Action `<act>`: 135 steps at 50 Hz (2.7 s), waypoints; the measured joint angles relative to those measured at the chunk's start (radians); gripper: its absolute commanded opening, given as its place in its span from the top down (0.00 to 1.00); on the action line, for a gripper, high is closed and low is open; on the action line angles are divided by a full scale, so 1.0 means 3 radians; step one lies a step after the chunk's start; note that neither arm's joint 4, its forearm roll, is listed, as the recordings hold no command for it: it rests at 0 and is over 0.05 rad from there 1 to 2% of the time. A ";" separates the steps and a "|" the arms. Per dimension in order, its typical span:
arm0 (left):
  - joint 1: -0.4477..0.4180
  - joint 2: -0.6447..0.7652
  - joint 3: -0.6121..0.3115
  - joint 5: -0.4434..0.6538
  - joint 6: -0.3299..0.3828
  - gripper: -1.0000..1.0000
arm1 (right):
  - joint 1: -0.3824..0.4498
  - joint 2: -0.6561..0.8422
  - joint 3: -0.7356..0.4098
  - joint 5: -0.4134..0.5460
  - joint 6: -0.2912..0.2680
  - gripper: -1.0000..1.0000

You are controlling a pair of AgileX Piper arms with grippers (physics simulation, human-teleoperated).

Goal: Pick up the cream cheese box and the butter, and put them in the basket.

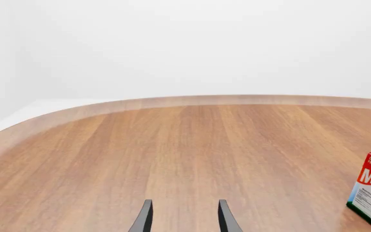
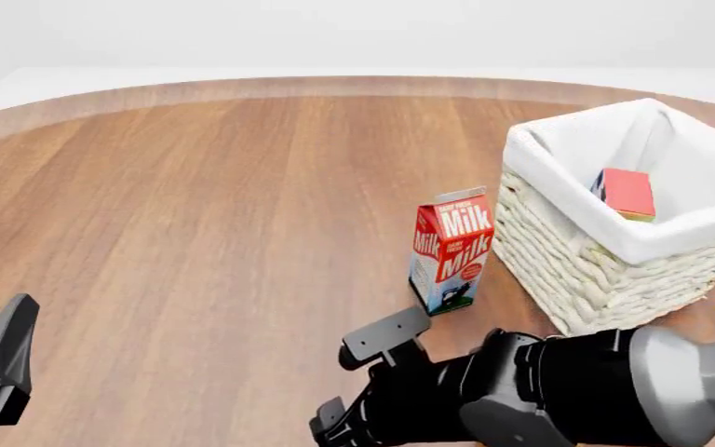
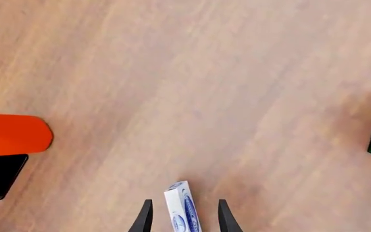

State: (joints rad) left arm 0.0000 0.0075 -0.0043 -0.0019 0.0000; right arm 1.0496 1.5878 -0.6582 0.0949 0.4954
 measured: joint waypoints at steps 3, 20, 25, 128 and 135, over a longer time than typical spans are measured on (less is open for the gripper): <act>0.0000 0.0000 0.0000 0.0000 0.0000 0.00 | 0.0003 0.0016 0.0004 -0.0011 0.0002 0.00; 0.0000 0.0000 0.0000 0.0000 0.0000 0.00 | 0.0009 0.0106 0.0031 -0.0084 0.0011 0.00; 0.0000 0.0000 0.0000 0.0000 0.0000 0.00 | 0.0013 0.0143 0.0059 -0.0132 0.0024 0.00; 0.0000 0.0000 0.0000 0.0000 0.0000 0.00 | -0.0129 -0.0136 -0.0440 0.0488 -0.0468 1.00; 0.0000 0.0000 0.0000 0.0000 0.0000 0.00 | -0.0168 -0.0239 -0.0611 0.0696 -0.0614 1.00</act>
State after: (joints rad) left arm 0.0000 0.0075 -0.0043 -0.0019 0.0000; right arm 0.9990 1.5162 -0.8415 0.3036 0.3111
